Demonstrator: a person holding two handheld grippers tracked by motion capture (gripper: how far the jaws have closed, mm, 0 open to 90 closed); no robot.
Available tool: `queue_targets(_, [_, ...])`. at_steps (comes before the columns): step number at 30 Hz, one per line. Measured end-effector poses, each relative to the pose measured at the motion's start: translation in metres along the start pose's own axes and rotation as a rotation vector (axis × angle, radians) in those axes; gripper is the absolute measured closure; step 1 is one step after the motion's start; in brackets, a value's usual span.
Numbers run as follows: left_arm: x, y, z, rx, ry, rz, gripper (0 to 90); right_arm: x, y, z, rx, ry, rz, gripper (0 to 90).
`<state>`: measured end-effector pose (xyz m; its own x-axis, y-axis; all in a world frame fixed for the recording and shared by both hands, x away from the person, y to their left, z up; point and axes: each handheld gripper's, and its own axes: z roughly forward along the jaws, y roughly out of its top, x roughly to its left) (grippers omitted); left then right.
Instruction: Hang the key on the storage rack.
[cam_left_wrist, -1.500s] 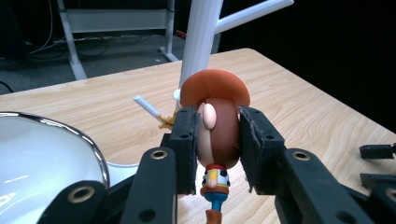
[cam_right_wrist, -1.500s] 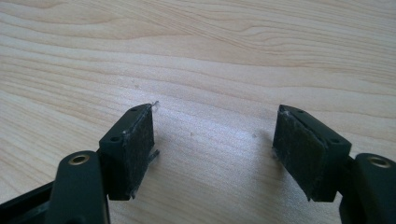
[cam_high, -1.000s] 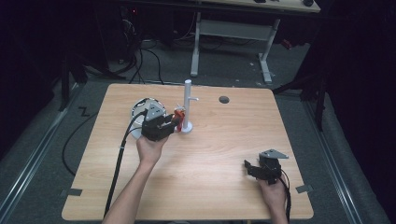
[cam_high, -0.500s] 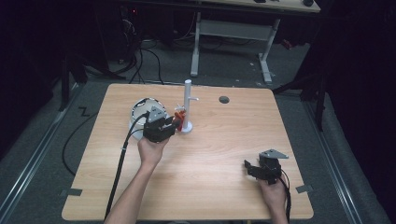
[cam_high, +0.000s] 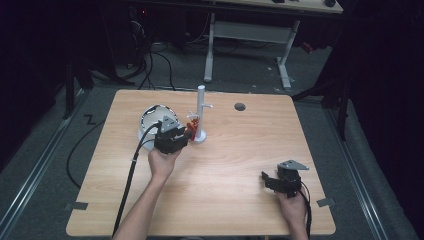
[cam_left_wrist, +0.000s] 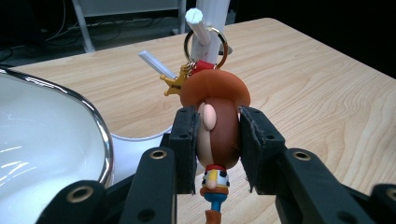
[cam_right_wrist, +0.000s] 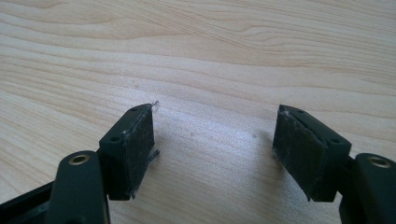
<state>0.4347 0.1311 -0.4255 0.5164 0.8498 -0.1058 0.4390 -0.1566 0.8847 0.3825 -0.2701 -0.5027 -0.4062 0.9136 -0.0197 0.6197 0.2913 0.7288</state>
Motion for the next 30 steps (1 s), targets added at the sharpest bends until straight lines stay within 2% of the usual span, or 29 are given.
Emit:
queue_targets(17, [0.001,-0.005,0.008,0.034,0.007,0.008,67.9,0.000,0.000,0.000,0.000,0.001,0.000,29.6])
queue_targets(26, [0.006,-0.013,0.013,0.043,0.010,-0.011,67.9,0.000,0.000,0.000,0.000,0.001,-0.001,29.5])
queue_targets(30, [0.007,-0.014,0.013,0.048,0.014,-0.008,67.8,0.000,0.000,0.000,0.000,0.001,-0.001,29.5])
